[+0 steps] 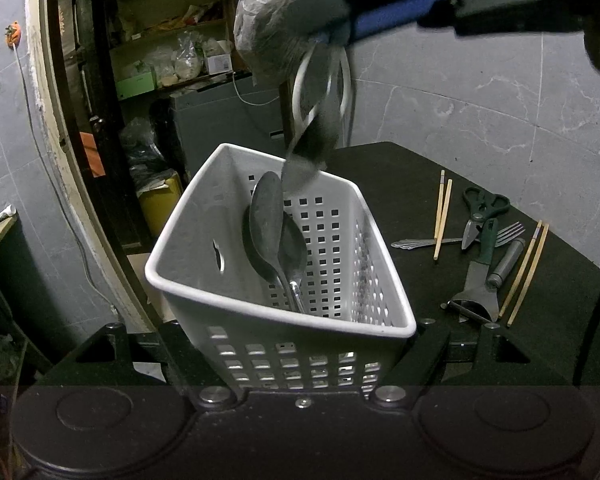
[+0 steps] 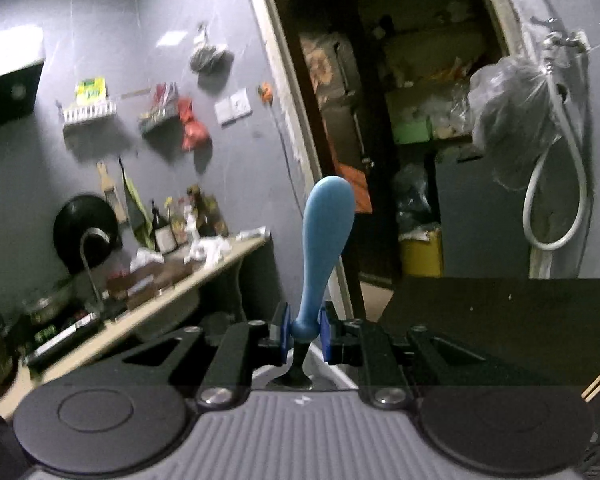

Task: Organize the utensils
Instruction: 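Lift the light-blue spoon with the right gripper and lower it into the caddy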

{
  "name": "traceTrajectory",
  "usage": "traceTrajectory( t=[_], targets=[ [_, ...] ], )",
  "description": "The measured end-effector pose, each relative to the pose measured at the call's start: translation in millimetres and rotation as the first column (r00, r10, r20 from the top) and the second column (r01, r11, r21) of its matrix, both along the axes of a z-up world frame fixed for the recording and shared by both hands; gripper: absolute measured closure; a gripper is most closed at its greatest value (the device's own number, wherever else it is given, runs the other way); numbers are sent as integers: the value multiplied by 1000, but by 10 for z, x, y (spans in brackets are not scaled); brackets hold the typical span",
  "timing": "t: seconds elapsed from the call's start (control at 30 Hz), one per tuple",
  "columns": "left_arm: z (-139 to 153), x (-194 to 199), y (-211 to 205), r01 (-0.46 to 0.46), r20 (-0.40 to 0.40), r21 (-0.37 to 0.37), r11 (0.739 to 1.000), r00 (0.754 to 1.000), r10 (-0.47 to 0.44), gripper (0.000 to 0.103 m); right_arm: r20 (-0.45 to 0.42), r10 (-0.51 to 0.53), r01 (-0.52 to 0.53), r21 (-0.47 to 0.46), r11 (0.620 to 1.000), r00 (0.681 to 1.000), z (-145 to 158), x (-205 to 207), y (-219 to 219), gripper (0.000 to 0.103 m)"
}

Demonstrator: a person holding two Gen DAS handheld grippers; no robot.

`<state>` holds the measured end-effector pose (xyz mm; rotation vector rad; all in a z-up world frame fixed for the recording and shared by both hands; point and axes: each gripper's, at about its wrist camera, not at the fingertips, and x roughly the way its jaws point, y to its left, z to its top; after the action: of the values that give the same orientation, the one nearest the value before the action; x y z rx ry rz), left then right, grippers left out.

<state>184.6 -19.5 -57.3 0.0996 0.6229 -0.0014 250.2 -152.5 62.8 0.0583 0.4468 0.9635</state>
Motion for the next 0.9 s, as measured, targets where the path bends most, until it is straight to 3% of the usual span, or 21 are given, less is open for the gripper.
traceTrajectory(
  t=[0.37, 0.73, 0.9],
  targets=[
    [-9, -6, 4, -1, 0, -2, 1000, 1000, 1, 25, -12, 32, -33, -130, 991, 999, -350, -194, 186, 85],
    [-10, -16, 20, -2, 4, -4, 1000, 1000, 2, 25, -24, 55, -59, -225, 972, 998, -478, -271, 304, 85],
    [-14, -26, 31, -2, 1, -2, 1000, 1000, 2, 25, -27, 50, -55, -245, 968, 998, -503, -303, 311, 72]
  ],
)
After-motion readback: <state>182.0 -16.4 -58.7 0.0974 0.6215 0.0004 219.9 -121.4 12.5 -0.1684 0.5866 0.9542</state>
